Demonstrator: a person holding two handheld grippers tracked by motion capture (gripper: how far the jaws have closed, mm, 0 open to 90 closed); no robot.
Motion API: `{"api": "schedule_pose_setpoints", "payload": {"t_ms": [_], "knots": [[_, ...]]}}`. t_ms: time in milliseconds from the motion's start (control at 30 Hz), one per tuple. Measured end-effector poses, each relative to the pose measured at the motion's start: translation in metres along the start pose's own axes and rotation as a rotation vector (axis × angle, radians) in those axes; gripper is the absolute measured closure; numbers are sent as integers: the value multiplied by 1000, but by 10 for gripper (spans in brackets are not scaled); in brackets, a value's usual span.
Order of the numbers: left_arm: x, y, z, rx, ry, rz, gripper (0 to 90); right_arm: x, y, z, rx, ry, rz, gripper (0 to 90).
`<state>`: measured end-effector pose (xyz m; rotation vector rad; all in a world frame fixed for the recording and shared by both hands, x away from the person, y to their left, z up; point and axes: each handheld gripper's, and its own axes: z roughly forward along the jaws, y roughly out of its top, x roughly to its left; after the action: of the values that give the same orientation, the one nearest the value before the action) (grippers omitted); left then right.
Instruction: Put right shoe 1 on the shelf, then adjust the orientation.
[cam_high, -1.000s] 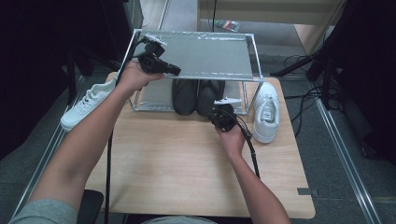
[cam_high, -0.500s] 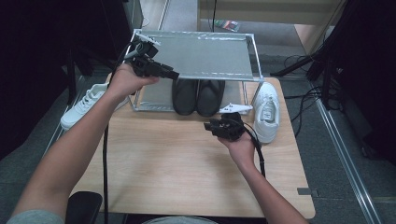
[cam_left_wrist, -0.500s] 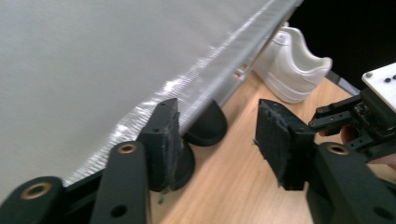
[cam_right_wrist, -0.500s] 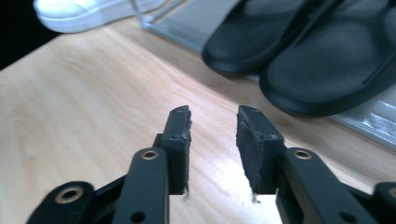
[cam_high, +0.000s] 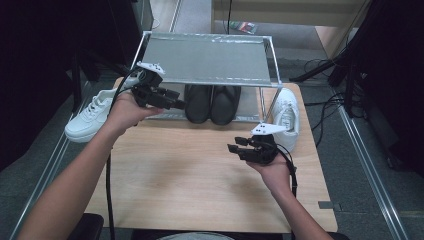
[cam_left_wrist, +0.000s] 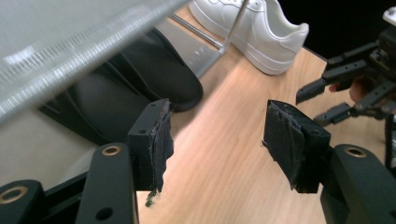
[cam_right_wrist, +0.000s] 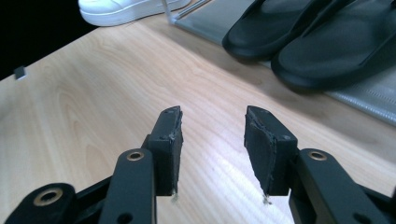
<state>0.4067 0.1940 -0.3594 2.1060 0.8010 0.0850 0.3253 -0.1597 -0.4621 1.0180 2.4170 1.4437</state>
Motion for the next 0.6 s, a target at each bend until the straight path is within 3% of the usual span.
{"api": "schedule_pose_setpoints", "payload": {"t_ms": [200, 400, 600], "knots": [[-3, -28, 3, -8, 13, 21, 403, 3, -6, -12, 5, 1, -18, 573], [1, -60, 10, -2, 0, -28, 405, 0, -9, -17, 7, 8, -6, 573], [10, -81, 10, 9, 1, -55, 406, -4, -9, -13, 17, -1, 2, 573]]}}
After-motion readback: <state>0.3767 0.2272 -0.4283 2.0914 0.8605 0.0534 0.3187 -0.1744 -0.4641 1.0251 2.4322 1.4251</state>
